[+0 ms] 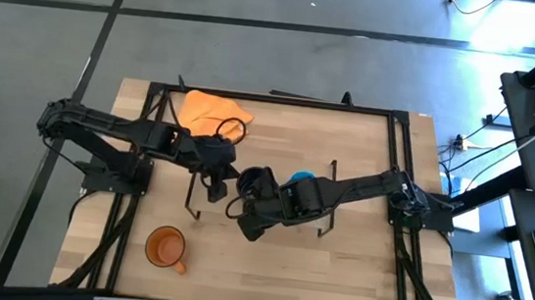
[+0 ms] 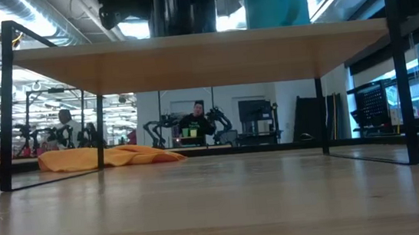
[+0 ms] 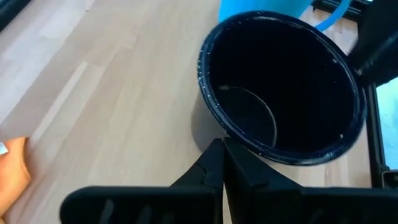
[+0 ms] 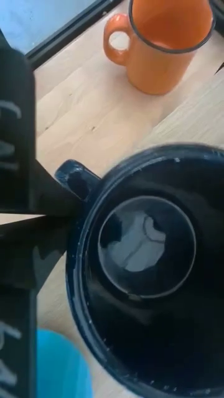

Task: Stack small to large cups/mugs on shelf
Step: Put the black cup on the shelf, then put the orange cup on the shelf

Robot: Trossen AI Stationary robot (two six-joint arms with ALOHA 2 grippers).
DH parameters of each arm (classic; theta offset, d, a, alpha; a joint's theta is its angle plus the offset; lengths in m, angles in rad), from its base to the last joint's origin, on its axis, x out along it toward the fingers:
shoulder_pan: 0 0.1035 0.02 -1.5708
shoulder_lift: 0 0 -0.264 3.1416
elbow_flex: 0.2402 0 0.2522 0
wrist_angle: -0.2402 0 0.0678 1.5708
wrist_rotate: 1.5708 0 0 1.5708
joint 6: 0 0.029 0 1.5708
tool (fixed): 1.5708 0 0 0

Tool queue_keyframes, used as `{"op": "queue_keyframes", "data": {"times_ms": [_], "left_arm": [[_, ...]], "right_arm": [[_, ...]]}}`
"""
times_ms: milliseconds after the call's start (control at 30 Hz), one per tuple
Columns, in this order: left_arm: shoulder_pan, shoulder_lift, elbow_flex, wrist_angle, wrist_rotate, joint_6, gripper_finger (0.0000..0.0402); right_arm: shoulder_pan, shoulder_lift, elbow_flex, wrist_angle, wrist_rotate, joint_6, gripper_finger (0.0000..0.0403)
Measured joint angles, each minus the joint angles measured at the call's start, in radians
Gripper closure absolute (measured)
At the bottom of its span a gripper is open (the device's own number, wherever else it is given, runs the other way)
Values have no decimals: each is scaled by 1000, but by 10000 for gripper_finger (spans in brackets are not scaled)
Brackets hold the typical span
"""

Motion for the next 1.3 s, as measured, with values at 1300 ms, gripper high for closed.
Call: {"op": "queue_keyframes", "data": {"times_ms": [1300], "left_arm": [[-129,-247,0,-122,93,-169,401]], "right_arm": [[66,-164,26,-13,146,-4,389]]}}
